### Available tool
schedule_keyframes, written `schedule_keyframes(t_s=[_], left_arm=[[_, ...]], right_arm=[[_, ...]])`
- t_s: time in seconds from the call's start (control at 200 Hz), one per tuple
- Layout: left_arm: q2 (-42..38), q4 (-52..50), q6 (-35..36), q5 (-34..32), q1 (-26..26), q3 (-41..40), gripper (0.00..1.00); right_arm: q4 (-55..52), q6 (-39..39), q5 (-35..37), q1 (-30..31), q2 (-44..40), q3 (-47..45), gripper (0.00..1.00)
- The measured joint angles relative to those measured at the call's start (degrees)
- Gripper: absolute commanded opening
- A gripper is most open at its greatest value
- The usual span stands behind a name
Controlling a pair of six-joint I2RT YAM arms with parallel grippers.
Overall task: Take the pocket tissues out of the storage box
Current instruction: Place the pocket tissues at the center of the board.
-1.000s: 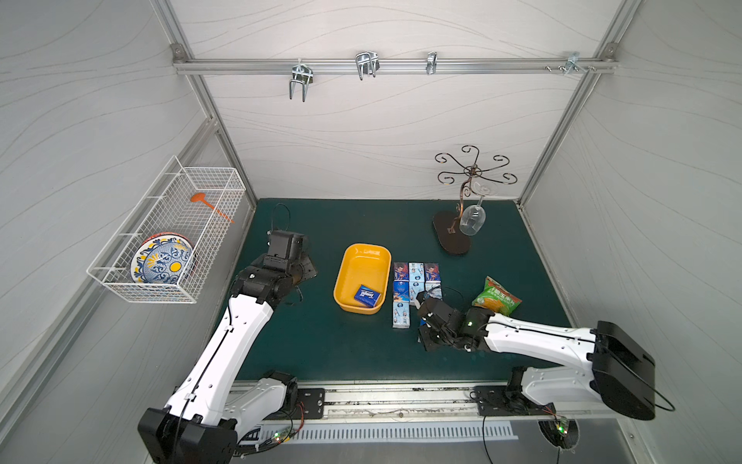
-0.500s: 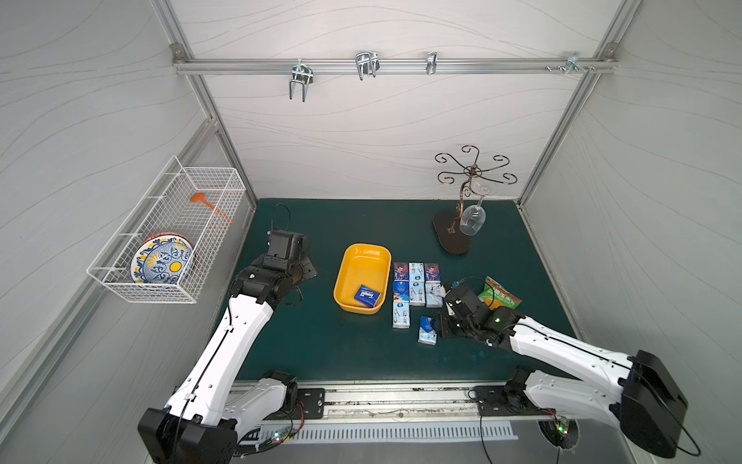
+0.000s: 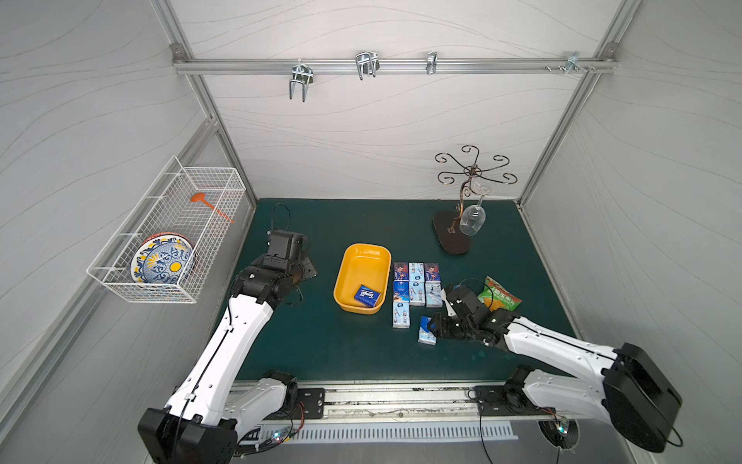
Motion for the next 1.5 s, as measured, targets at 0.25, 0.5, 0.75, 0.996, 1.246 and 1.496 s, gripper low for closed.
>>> schedule_keyframes(t_s=[0.25,0.5,0.75,0.996,1.246,1.496], left_arm=[[0.0,0.0,0.02,-0.04,0.0,0.0,0.46],[0.0,0.0,0.0,-0.02,0.0,0.0,0.46],[0.0,0.0,0.0,-0.04,0.0,0.0,0.46],[0.0,0.0,0.02,-0.17,0.0,0.0,0.46],[0.0,0.0,0.02,-0.22,0.0,0.0,0.46],[0.0,0.0,0.02,-0.24,0.0,0.0,0.46]], right_arm=[[3.32,0.98,-1.09,-0.07,3.43,-0.35,0.35],[6.58,1.07,-1.44,-0.24,5.62,-0.24,0.34],[7.61,-0.04,-1.9,-0.42,9.27,2.34,0.34],[7.58,-1.4,-2.25,-1.11,10.97,3.78,0.33],[7.63,-2.16,-2.54,-2.21,12.31,4.87,0.34],[8.15,-2.86,-2.71,-2.62,13.57,5.66,0.35]])
